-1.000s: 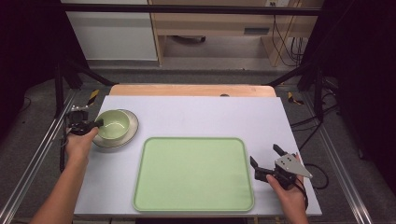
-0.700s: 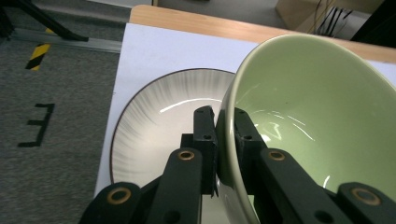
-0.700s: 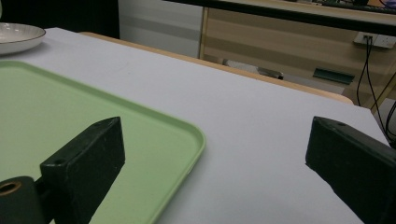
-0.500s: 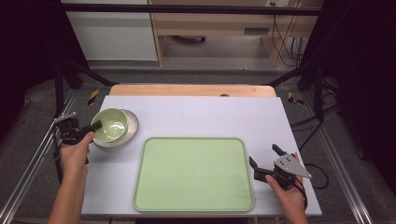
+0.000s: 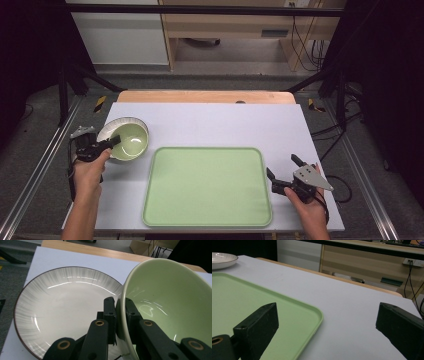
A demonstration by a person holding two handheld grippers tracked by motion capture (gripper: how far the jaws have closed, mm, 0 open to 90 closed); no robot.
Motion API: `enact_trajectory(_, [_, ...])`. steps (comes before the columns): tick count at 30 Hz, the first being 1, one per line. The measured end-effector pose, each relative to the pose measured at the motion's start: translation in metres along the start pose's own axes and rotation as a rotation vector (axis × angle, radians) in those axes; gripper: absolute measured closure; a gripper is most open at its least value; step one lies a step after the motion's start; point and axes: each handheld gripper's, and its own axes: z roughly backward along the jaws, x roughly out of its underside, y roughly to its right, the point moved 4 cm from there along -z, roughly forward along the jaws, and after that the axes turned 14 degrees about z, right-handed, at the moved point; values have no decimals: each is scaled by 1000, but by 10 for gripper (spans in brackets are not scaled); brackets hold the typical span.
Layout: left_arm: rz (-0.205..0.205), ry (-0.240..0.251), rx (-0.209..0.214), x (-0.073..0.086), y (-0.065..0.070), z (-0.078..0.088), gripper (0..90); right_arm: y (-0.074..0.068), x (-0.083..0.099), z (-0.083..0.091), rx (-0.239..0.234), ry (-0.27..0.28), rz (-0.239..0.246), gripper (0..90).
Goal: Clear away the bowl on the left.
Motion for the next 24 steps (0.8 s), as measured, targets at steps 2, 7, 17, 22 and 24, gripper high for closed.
enact_trajectory(2, [-18,-6,-4,1,2,-1,828,0,0,0,0,1,1,48])
enact_trajectory(7, [-24,-6,6,3,8,-2,829,0,-1,0,-2,2,2,47])
enact_trajectory(17, [-54,-16,23,7,20,-5,827,-1,-1,0,-7,1,6,46])
enact_trajectory(22, [-59,-18,31,8,24,-5,827,-2,-1,-1,-10,1,7,47])
enact_trajectory(24, [-71,-22,35,9,28,-6,827,-1,-1,0,-9,1,8,47])
